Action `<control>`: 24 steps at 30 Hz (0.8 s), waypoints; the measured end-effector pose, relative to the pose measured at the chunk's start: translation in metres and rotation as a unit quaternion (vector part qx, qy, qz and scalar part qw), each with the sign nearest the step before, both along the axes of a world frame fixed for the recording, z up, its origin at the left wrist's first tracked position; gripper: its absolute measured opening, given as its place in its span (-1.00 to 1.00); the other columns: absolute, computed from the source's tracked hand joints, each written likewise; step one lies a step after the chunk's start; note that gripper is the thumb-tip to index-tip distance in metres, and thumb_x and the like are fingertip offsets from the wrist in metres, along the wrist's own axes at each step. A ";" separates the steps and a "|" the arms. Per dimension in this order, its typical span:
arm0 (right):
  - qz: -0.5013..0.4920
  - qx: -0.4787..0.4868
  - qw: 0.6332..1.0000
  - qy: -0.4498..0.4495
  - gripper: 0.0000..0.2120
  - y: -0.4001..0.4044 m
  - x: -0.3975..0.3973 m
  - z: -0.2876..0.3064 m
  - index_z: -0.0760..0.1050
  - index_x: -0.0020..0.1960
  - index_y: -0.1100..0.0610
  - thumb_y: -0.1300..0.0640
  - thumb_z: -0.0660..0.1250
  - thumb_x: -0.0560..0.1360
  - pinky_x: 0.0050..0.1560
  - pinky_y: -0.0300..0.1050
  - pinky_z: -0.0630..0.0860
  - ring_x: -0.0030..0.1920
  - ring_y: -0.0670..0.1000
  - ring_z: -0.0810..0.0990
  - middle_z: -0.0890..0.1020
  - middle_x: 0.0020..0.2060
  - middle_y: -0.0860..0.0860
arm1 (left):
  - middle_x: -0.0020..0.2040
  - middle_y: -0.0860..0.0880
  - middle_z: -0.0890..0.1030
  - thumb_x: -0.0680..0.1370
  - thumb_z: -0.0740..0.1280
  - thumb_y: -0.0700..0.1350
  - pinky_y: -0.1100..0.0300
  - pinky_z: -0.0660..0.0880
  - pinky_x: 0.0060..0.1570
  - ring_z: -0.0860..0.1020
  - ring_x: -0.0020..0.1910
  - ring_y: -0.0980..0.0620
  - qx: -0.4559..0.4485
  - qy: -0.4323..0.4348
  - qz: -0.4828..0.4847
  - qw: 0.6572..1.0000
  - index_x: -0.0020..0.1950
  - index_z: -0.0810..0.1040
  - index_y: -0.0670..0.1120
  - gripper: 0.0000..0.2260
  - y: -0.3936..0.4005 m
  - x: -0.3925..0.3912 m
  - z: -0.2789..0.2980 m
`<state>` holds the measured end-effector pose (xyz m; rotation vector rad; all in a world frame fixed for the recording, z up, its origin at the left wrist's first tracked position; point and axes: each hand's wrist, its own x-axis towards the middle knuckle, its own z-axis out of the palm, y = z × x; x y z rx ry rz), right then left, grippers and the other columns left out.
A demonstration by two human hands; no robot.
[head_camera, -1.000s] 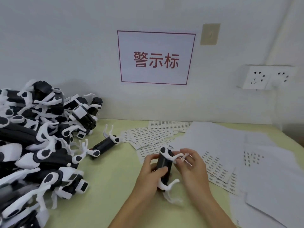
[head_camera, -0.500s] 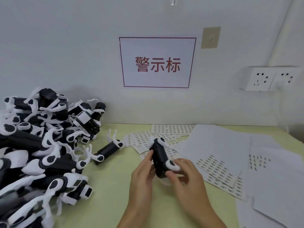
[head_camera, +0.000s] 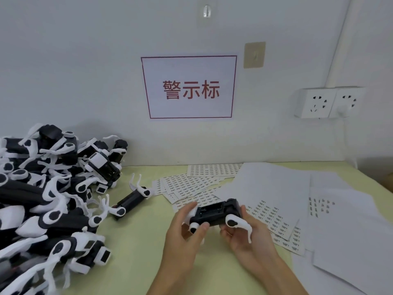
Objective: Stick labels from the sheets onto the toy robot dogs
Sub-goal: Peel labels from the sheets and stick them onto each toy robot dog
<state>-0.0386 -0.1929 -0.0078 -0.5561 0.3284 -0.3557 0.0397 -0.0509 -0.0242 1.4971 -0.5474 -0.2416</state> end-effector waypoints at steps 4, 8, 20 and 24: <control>-0.002 -0.050 0.998 0.042 -0.68 0.000 0.002 0.005 0.57 0.06 0.29 0.04 0.22 0.57 -0.28 -0.06 0.53 -0.37 0.14 0.56 0.64 -0.24 0.18 | 0.21 -0.01 0.61 0.50 0.46 -0.28 0.06 0.64 -0.02 0.66 0.04 -0.05 -0.043 -0.003 0.048 0.998 0.22 0.56 0.11 -0.61 -0.003 0.003 0.005; -0.059 -0.158 0.982 0.082 -0.73 -0.008 0.001 0.009 0.50 0.27 0.17 0.10 0.16 0.66 -0.24 -0.08 0.58 -0.21 0.20 0.68 0.62 0.10 0.15 | 0.21 0.17 0.51 0.50 0.46 -0.28 0.35 0.57 -0.05 0.58 0.15 0.06 -0.050 -0.058 0.133 0.988 0.19 0.51 0.19 -0.56 -0.005 0.008 0.010; -0.224 -0.478 0.802 0.280 -0.81 -0.071 -0.029 0.021 0.52 0.18 -0.05 0.11 0.21 0.62 -0.25 -0.32 0.50 -0.13 -0.21 0.62 0.64 0.00 -0.10 | 0.22 0.32 0.39 0.53 0.43 -0.28 0.43 0.44 -0.02 0.44 0.14 0.24 0.005 -0.093 0.209 0.973 0.39 0.42 0.10 -0.49 -0.021 0.043 -0.004; -0.189 -0.595 0.682 0.382 -0.63 -0.099 -0.040 -0.002 0.42 0.39 0.03 0.08 0.29 0.59 0.18 -0.12 0.46 0.27 0.01 0.46 0.55 0.22 -0.03 | 0.41 0.10 0.35 0.50 0.47 -0.26 0.46 0.36 0.14 0.38 0.27 0.16 0.056 -0.135 0.232 0.962 0.47 0.37 0.05 -0.41 -0.017 0.045 -0.006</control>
